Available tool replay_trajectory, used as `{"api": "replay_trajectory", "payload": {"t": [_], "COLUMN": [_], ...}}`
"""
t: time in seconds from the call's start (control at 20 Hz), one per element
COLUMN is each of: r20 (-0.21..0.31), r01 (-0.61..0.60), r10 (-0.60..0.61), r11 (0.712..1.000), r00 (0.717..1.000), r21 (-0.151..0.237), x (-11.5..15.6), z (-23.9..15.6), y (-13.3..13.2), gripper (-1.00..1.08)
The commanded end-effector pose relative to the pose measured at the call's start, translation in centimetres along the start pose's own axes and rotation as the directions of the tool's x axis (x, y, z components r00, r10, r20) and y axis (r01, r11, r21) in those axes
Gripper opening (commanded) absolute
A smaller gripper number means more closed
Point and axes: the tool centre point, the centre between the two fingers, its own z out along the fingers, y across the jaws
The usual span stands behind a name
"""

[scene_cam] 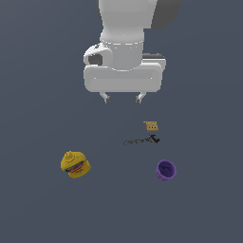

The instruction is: Pick up a designated object from a clutter of objects.

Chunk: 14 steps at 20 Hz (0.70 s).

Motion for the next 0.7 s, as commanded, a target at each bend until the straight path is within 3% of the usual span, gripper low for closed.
{"api": "replay_trajectory", "payload": {"t": [0.0,0.65], "r20": [0.000,-0.003], "r01": [0.000,-0.014], "r10": [0.000,0.014], "r11": [1.000,1.000], "r00": [1.000,1.000], "r21": [0.000,0.025], "x": [0.00,0.26], "z": [0.00,-0.18], "y": [0.00,-0.32], "gripper": [1.00,1.00]}}
